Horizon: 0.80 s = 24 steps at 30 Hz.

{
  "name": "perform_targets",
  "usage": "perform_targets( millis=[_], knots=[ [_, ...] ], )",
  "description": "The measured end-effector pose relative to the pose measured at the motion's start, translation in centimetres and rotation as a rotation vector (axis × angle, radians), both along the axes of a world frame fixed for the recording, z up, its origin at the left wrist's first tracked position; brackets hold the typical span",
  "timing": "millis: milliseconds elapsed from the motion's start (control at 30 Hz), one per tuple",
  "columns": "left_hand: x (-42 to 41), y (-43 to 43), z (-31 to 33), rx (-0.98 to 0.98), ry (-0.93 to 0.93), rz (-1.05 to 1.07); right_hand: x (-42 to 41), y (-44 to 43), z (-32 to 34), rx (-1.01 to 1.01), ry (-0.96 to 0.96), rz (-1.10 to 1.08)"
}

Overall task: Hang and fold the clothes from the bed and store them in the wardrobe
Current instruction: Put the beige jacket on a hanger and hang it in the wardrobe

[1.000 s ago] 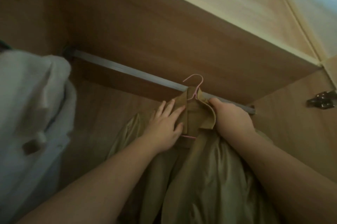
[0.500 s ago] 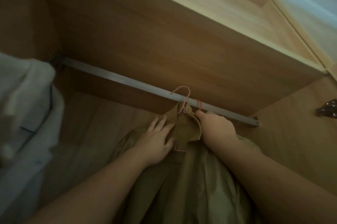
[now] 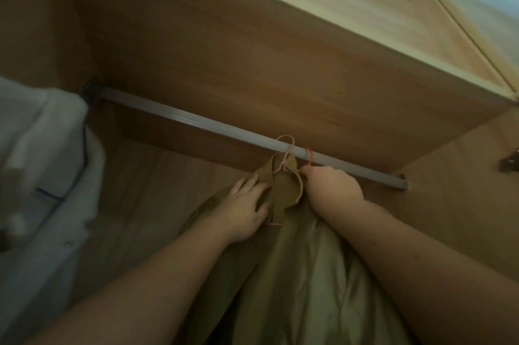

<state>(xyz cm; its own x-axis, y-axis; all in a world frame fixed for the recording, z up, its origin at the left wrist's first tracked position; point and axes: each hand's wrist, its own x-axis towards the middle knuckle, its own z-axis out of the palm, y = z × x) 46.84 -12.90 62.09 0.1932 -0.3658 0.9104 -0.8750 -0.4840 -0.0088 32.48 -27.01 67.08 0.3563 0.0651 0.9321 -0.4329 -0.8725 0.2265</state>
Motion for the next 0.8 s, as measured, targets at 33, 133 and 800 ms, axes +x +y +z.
perform_targets(
  millis=[33, 133, 800],
  knots=[
    [0.0, 0.1, -0.6, 0.012, 0.006, 0.010, 0.3, -0.1, -0.4, 0.002, 0.017, -0.005],
    [0.2, 0.3, -2.4, 0.051, -0.009, 0.047, 0.8, -0.6, -1.9, -0.081, -0.058, -0.001],
    [-1.3, -13.3, -2.6, 0.125, -0.017, -0.007, -3.5, -13.2, -3.6, 0.022, -0.044, -0.147]
  ],
)
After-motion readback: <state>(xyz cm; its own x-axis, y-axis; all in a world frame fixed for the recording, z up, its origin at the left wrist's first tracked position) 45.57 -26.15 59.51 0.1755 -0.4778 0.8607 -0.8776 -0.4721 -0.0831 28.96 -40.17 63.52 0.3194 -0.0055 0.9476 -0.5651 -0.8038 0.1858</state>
